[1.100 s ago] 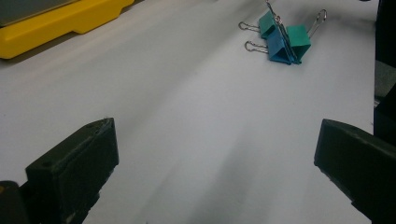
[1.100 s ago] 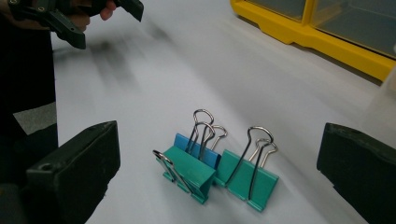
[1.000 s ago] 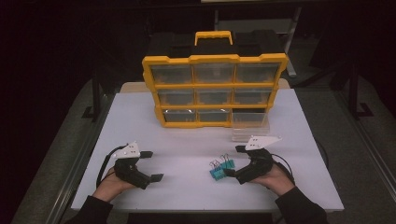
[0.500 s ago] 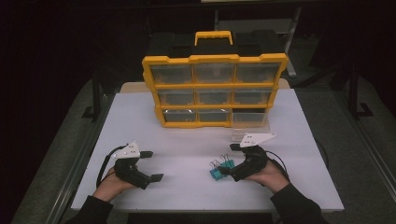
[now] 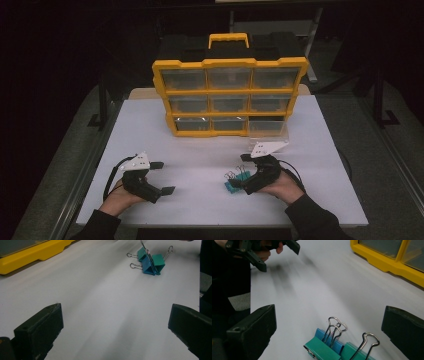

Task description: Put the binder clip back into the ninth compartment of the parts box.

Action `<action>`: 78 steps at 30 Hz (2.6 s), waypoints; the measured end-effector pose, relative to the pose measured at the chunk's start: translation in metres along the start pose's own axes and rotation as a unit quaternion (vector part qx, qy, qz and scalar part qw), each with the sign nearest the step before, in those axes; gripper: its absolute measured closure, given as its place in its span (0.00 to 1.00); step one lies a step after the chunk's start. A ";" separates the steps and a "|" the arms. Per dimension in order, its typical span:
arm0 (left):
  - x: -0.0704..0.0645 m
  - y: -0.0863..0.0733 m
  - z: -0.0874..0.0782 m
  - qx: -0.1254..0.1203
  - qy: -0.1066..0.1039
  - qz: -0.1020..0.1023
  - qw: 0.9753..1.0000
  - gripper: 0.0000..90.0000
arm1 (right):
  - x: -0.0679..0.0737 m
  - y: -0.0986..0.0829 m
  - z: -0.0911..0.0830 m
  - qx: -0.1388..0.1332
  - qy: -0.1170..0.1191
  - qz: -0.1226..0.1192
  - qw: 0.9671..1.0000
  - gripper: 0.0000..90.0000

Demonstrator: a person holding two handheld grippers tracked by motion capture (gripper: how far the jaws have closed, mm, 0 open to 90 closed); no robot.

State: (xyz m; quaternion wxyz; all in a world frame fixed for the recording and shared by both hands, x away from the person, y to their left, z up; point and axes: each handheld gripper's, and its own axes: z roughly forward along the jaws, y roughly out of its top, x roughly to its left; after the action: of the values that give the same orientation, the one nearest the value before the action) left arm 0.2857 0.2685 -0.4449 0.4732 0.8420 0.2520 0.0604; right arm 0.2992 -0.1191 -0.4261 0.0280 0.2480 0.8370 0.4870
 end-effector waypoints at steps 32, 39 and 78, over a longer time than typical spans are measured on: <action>0.000 -0.001 0.000 -0.001 -0.001 0.000 1.000 0.00 | -0.004 -0.008 -0.010 0.017 0.060 -0.009 0.998 0.61; 0.000 -0.001 0.000 0.000 -0.001 0.001 1.000 0.00 | -0.004 -0.012 -0.009 0.030 0.070 -0.019 0.997 0.69; 0.000 -0.001 -0.001 0.000 -0.001 0.003 1.000 0.00 | -0.006 -0.019 0.003 0.068 0.093 -0.056 0.992 0.97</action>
State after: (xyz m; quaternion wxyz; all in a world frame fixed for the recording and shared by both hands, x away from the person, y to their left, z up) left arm 0.2849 0.2695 -0.4456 0.4736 0.8425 0.2494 0.0612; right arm 0.2975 -0.1273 -0.4445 -0.0400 0.1558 0.8794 0.4480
